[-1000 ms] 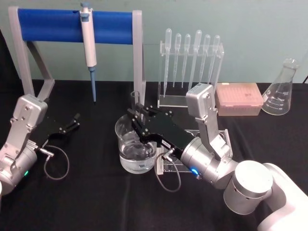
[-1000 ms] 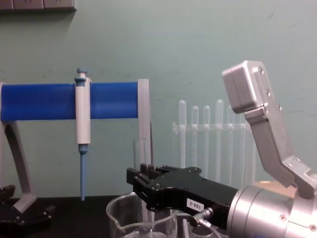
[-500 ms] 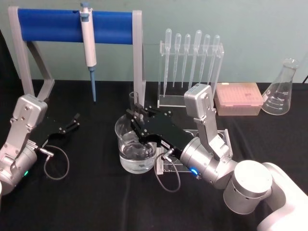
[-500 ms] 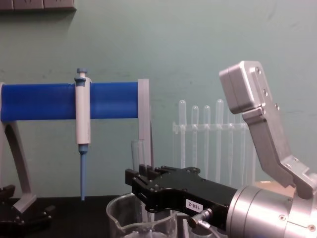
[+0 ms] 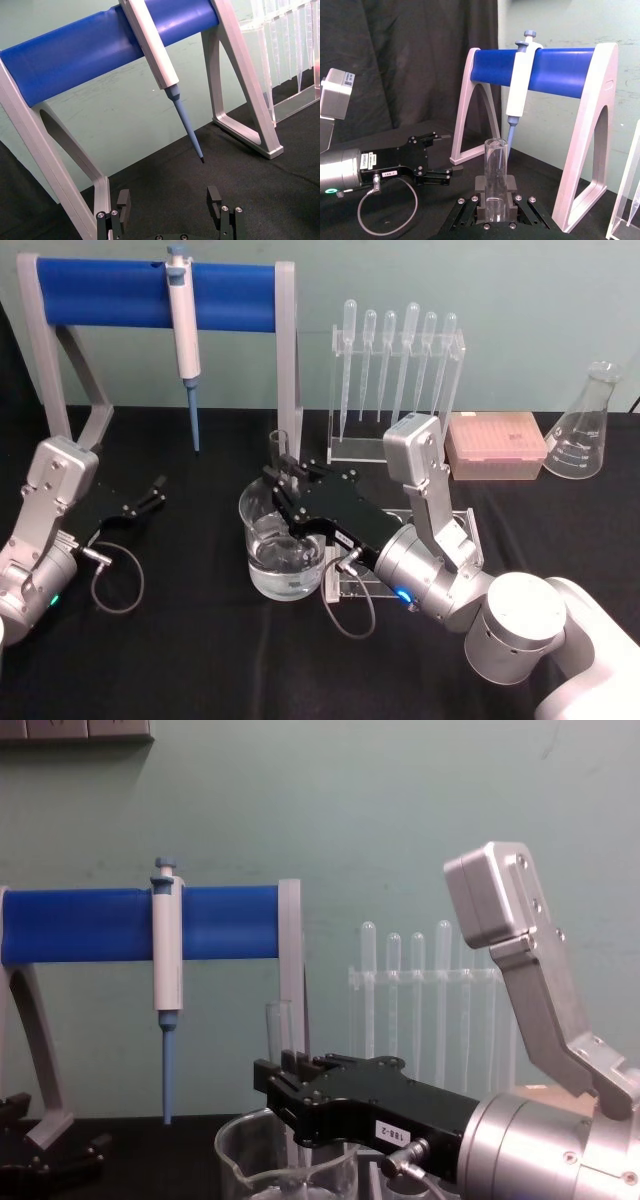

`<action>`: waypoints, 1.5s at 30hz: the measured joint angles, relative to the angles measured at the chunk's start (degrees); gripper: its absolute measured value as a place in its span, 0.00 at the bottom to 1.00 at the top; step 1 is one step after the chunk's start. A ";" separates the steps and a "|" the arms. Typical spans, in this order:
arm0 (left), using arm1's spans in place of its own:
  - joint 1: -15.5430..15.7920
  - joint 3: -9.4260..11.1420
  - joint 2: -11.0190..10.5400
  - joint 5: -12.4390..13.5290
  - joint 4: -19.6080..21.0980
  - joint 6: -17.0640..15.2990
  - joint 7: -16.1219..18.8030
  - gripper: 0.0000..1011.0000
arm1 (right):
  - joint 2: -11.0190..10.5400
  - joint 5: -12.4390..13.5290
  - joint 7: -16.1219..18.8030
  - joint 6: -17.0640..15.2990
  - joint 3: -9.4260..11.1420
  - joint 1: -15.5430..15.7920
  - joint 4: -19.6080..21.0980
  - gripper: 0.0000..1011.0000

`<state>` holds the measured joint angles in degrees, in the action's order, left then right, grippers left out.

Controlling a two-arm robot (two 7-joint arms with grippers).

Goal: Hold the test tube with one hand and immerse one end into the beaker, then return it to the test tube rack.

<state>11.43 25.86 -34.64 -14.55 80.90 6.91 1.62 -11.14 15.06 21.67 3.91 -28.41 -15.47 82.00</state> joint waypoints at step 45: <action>0.00 0.00 0.00 0.00 0.00 0.00 0.00 0.99 | 0.00 0.10 -0.02 0.00 0.00 -0.01 0.00 0.22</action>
<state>11.43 25.86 -34.64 -14.55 80.90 6.91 1.62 -11.15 15.16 21.66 3.91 -28.41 -15.47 82.00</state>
